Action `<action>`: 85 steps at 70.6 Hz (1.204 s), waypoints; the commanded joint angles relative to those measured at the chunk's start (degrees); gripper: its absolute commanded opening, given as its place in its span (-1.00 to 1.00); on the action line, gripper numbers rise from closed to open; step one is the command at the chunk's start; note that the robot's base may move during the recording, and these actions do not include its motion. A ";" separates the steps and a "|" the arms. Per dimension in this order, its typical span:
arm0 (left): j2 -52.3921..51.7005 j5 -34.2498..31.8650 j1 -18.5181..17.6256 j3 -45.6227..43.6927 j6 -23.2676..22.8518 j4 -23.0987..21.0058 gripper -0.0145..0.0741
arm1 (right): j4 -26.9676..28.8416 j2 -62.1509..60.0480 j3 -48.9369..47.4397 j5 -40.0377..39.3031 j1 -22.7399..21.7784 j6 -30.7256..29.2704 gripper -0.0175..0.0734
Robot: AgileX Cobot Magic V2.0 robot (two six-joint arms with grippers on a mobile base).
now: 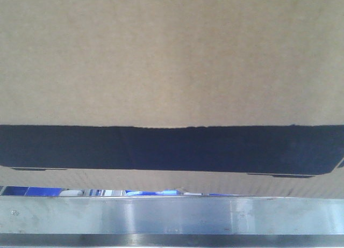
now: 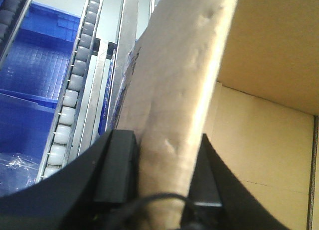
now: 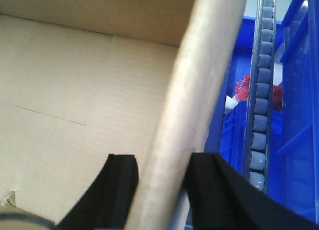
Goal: Grab box from left shelf to table start
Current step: 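Hold the box with both grippers while backing away from the shelf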
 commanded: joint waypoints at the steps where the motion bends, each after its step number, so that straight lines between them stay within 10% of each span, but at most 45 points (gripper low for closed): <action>1: -1.15 -2.61 -1.87 -2.45 5.16 -12.37 -0.91 | 2.28 0.57 -1.72 -10.83 -0.01 -1.54 -0.49; 85: -1.15 -2.61 -1.87 -2.45 5.16 -12.37 -0.91 | 2.28 0.57 -1.72 -10.83 -0.01 -1.54 -0.49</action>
